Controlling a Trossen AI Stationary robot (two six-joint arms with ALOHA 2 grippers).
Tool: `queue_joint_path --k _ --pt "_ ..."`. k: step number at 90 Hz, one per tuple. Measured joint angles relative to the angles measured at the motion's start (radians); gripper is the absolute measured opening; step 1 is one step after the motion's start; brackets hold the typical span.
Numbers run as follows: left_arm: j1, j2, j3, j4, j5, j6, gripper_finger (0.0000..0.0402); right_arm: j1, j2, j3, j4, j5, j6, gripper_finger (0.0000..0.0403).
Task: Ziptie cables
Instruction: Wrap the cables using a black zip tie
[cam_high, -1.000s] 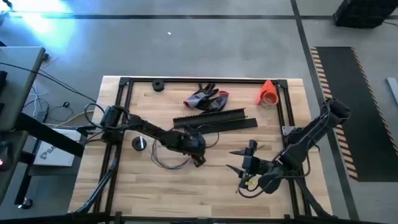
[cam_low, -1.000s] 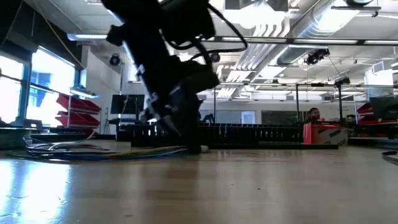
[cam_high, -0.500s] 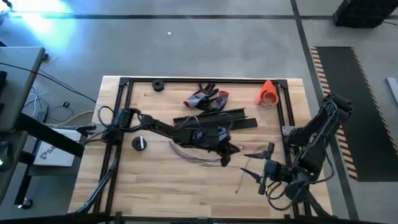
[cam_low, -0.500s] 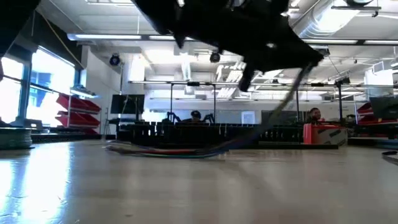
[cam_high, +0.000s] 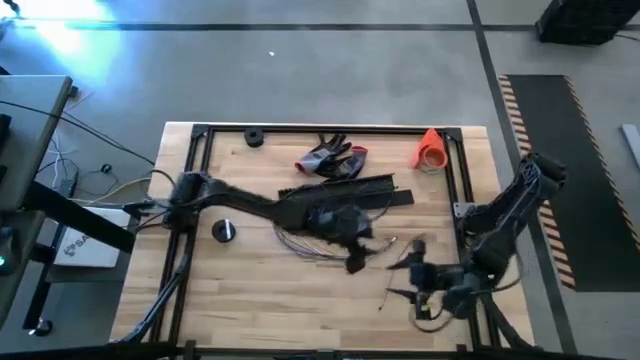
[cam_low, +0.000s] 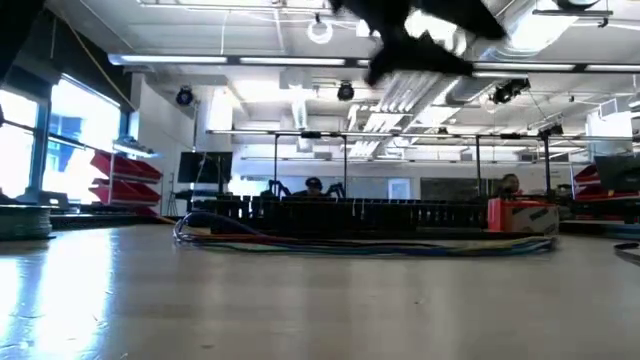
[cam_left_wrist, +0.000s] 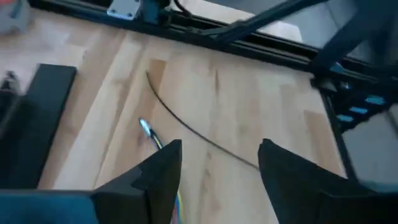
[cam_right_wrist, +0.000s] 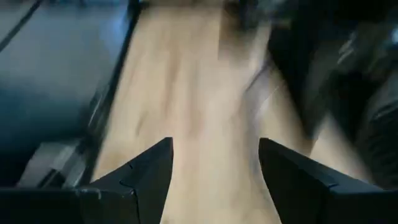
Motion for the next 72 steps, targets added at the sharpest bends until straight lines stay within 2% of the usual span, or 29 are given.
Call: queue_joint_path --k 9,15,19,24,32,38,47,57,66,72 --pt "-0.104 -0.054 -0.001 -0.096 -0.104 -0.025 0.0184 -0.056 0.096 0.0 0.016 -0.263 -0.154 0.022" --pt "-0.165 -0.08 -0.002 -0.128 -0.167 -0.066 0.0175 -0.069 0.179 0.0 0.042 -0.387 -0.323 0.022" --pt "-0.2 -0.097 -0.002 -0.137 -0.206 -0.081 0.0169 -0.072 0.236 0.0 0.041 -0.434 -0.441 0.022" --pt "-0.244 -0.114 -0.001 -0.159 -0.255 -0.097 0.0162 -0.074 0.296 -0.001 0.035 -0.421 -0.551 0.0219" --pt "-0.299 -0.12 -0.001 -0.2 -0.352 -0.129 0.0154 -0.075 0.371 0.0 0.041 -0.316 -0.66 0.022" --pt "-0.324 -0.118 -0.002 -0.24 -0.415 -0.156 0.015 -0.083 0.411 0.0 0.042 -0.275 -0.677 0.0219" --pt "-0.334 -0.119 -0.002 -0.274 -0.462 -0.2 0.0146 -0.095 0.453 0.002 0.047 -0.298 -0.643 0.0201" --pt "-0.334 -0.119 -0.002 -0.288 -0.49 -0.222 0.0144 -0.099 0.48 0.006 0.045 -0.313 -0.604 0.0139" --pt "-0.334 -0.119 -0.002 -0.287 -0.518 -0.222 0.0144 -0.097 0.482 0.005 0.042 -0.311 -0.587 0.0048" --pt "-0.334 -0.119 -0.002 -0.288 -0.525 -0.222 0.0144 -0.097 0.473 0.002 0.048 -0.25 -0.586 0.0014"
